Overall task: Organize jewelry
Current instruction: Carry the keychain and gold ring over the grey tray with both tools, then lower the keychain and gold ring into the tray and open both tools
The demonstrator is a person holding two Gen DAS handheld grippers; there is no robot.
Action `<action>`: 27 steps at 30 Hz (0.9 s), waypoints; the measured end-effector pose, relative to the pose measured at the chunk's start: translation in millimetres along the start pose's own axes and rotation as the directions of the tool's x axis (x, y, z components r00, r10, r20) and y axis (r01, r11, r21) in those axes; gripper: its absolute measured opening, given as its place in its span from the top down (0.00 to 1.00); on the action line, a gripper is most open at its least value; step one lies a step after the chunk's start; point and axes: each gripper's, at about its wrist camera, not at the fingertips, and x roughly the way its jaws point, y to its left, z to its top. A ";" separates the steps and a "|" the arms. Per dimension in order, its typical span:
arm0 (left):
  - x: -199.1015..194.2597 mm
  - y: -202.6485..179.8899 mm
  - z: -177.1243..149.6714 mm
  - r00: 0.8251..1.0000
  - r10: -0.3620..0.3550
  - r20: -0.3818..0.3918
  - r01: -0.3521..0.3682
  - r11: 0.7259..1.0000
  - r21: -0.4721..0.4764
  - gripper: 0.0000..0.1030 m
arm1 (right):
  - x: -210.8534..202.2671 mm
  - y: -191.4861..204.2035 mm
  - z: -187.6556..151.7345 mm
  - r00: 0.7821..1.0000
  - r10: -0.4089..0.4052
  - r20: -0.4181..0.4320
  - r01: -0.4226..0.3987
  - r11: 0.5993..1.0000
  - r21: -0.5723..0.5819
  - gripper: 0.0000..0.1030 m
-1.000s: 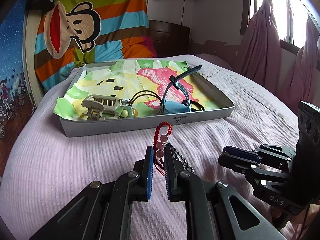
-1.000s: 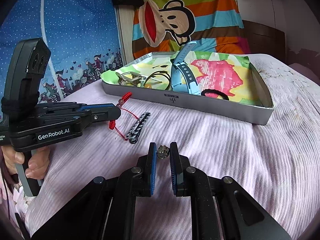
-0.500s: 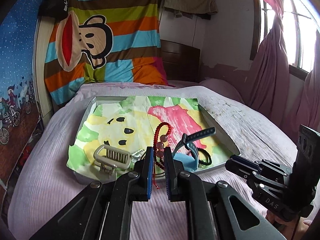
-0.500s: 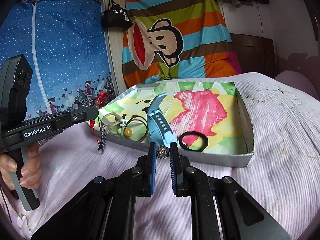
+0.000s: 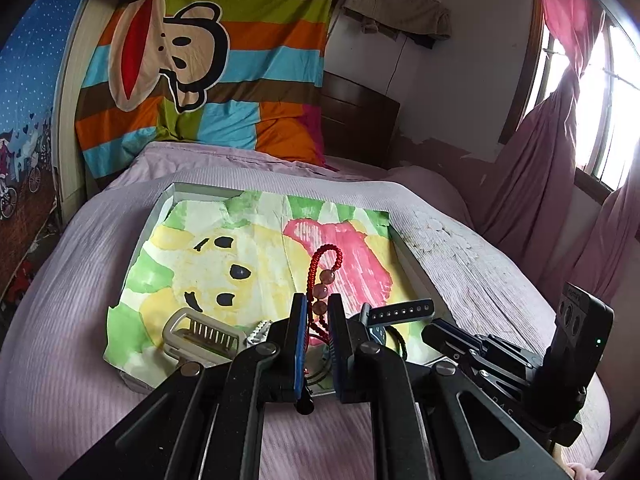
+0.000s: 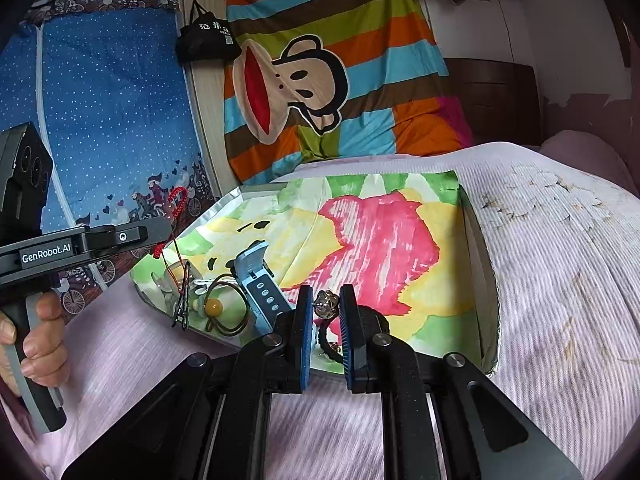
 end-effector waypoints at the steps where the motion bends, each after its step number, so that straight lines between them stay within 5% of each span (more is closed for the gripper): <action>1: -1.9 -1.1 -2.1 1.000 -0.004 -0.002 0.004 1.000 0.008 0.90 | -0.7 0.9 -1.8 1.000 0.002 -0.002 -0.003 1.000 -0.002 0.89; 8: -14.5 -5.5 -28.2 0.992 -0.084 -0.098 0.089 0.995 0.043 0.90 | -5.3 4.0 -5.0 1.000 0.013 -0.009 -0.013 1.000 -0.023 0.89; 17: -1.8 -3.4 -83.2 0.963 -0.022 -0.269 0.057 0.991 0.124 0.90 | -11.4 10.5 -15.5 0.999 0.014 -0.038 -0.016 0.998 -0.055 0.89; 27: -17.9 -4.3 -51.7 0.988 -0.072 -0.136 0.087 0.991 0.106 0.90 | -6.9 7.1 -8.0 1.000 0.006 -0.025 -0.007 0.999 -0.051 0.89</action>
